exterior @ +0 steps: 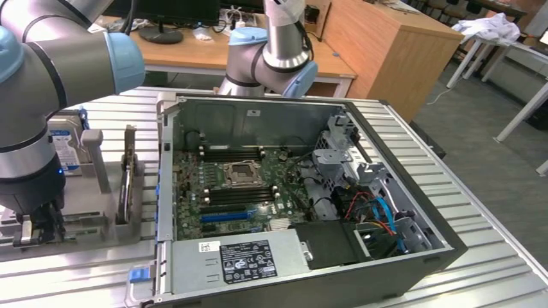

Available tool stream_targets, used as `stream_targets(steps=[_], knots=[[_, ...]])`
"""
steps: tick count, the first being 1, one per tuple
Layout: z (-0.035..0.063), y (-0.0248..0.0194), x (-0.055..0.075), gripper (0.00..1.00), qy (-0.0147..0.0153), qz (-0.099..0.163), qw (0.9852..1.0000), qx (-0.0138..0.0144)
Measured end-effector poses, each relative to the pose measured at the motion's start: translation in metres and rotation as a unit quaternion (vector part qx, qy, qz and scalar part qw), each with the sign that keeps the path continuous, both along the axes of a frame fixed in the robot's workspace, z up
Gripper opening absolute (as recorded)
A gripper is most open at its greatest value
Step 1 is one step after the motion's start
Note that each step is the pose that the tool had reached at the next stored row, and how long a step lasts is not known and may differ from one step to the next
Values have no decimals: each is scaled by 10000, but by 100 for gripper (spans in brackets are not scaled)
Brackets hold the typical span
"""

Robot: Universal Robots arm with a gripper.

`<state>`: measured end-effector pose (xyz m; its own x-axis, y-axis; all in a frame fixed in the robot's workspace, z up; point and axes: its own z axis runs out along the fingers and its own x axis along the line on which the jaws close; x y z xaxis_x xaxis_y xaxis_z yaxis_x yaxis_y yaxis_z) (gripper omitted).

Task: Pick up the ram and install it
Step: 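Pick up the ram and move it above insertion slot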

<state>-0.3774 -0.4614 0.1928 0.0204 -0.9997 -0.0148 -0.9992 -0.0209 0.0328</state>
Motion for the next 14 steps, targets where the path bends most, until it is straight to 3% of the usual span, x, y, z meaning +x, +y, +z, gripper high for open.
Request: stream_targets(steps=[14], knots=[[622,0,-4,14,0,4,10000,-1]])
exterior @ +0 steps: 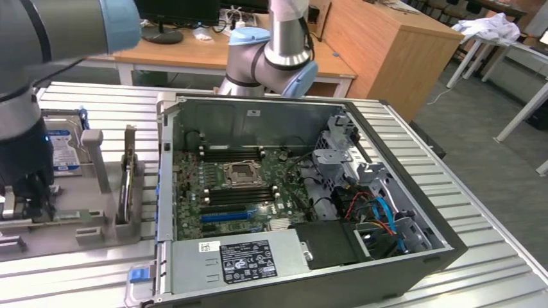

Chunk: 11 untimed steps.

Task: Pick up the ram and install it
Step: 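Pick up the ram and move it above insertion slot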

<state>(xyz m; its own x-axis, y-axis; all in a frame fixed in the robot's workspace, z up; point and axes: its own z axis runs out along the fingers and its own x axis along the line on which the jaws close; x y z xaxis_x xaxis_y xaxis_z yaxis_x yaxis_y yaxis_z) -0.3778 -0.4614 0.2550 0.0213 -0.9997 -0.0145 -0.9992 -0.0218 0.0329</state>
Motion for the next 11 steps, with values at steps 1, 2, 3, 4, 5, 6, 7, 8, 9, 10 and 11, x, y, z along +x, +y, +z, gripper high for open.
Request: stream_targets(steps=[1,2,3,4,5,6,7,8,9,10,11], knots=[[44,0,0,14,-1,4,10000,1],[90,0,-1,14,0,8,10000,0],[135,0,-1,14,0,11,10000,0],[179,0,-1,14,0,12,10000,0],[224,0,-1,14,0,12,10000,0],[268,0,-1,14,0,13,10000,0],[317,0,-1,14,0,15,10000,0],[362,0,-1,14,0,17,10000,0],[407,0,-1,14,0,18,10000,-1],[452,0,-1,14,0,20,10000,-1],[497,0,-1,14,0,20,10000,-1]])
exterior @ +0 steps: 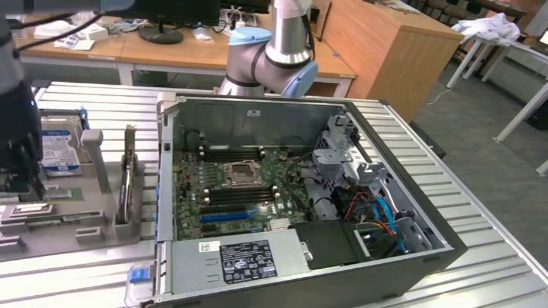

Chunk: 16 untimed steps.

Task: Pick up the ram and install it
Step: 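Pick up the ram and move it above insertion slot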

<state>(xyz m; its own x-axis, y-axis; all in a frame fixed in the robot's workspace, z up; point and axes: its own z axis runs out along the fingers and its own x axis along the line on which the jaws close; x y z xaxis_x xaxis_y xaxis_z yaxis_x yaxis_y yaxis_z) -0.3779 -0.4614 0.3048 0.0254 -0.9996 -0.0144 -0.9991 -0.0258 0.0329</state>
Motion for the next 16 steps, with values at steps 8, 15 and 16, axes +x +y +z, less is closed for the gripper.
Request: stream_targets(steps=[8,15,16], knots=[[367,1,-1,14,0,5,10000,-6],[679,31,-1,14,0,5,10000,-36],[719,40,-1,14,0,5,10000,-46]])
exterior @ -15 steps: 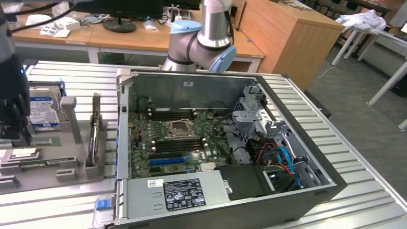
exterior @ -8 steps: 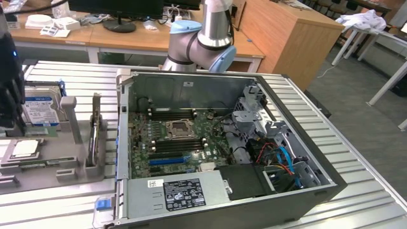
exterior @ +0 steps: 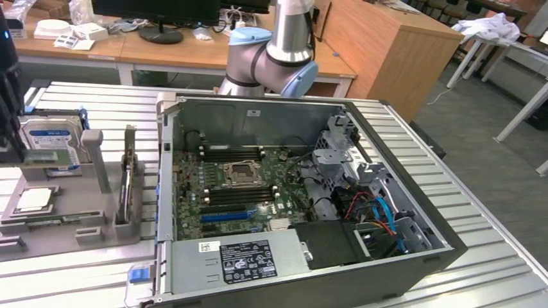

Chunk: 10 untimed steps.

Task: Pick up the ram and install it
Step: 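Pick up the ram and move it above insertion slot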

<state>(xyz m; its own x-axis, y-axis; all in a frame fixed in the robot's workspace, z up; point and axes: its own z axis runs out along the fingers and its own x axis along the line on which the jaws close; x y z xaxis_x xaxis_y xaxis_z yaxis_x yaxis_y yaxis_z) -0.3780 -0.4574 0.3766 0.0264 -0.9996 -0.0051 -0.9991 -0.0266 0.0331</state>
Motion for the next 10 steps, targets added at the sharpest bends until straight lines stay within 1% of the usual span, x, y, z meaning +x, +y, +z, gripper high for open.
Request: stream_targets(steps=[3,5,8,10], knots=[[110,40,0,14,0,0,10000,-36],[159,59,-1,14,0,0,10000,-54],[159,62,10,14,-1,-1,10000,-55],[160,63,93,14,0,-2,10000,-55]])
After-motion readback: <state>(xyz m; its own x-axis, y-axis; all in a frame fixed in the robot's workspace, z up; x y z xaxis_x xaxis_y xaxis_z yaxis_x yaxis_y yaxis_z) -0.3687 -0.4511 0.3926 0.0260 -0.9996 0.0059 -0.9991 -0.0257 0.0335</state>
